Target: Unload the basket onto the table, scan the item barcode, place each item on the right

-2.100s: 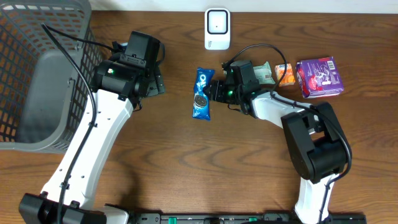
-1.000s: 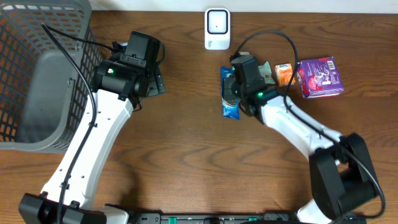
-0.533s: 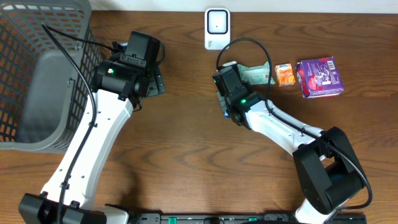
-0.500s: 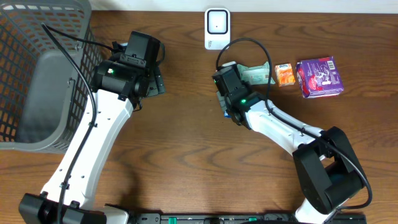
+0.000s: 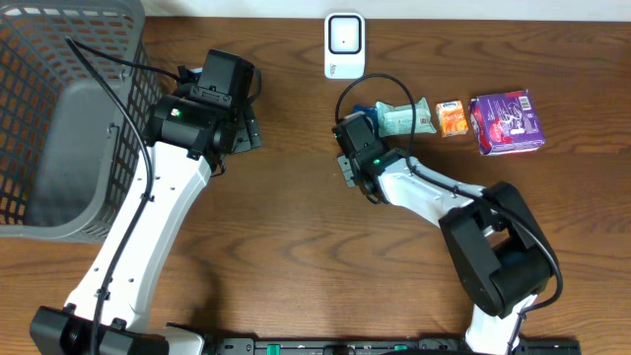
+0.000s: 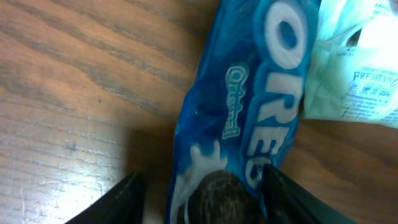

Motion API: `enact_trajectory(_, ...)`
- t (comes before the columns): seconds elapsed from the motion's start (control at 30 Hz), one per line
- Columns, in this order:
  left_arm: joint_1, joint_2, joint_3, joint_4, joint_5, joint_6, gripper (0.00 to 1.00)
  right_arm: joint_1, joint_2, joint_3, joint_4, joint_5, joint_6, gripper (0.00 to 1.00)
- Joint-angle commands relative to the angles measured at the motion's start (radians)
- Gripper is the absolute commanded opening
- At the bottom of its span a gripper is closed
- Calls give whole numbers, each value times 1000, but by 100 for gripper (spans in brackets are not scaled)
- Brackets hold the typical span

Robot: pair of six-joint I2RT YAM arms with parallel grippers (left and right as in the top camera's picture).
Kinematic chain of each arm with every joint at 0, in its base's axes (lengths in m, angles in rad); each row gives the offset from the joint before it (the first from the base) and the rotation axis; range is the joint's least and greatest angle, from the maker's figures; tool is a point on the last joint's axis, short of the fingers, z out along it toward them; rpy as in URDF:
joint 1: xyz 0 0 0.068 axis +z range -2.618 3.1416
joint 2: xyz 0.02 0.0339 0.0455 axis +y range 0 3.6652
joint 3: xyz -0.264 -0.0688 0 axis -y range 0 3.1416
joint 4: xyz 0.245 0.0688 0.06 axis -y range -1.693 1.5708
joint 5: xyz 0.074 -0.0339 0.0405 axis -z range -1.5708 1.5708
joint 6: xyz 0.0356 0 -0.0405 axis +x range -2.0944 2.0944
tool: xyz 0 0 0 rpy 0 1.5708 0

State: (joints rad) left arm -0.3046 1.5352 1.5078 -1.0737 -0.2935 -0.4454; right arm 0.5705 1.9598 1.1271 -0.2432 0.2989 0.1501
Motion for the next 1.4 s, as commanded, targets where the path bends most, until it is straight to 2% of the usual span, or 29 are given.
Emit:
enact_trajectory(0.0, 2, 2, 2, -3, -6, -9, 98, 16, 27, -1, -11, 7, -10, 52)
enact_trajectory(0.07, 2, 2, 2, -3, -6, -9, 98, 19, 27, -1, -4, 10, -10, 42)
enact_trajectory(0.13, 2, 2, 2, -3, -6, -9, 98, 19, 27, -1, -1, 10, -9, 26)
enact_trajectory(0.3, 2, 2, 2, -3, -6, -9, 98, 19, 27, -1, 0, 10, -10, 1)
enact_trajectory(0.47, 2, 2, 2, -3, -6, -9, 98, 19, 26, 2, 0, -54, 3, 1)
enact_trajectory(0.87, 2, 2, 2, -3, -6, -9, 98, -35, 25, 211, -14, -621, 132, 1)
enact_trajectory(1.17, 2, 2, 2, -3, -6, -9, 98, -203, 46, 204, 138, -1080, 413, 1)
enact_trajectory(1.37, 2, 2, 2, -3, -6, -9, 98, -249, 138, 160, 229, -1209, 603, 1)
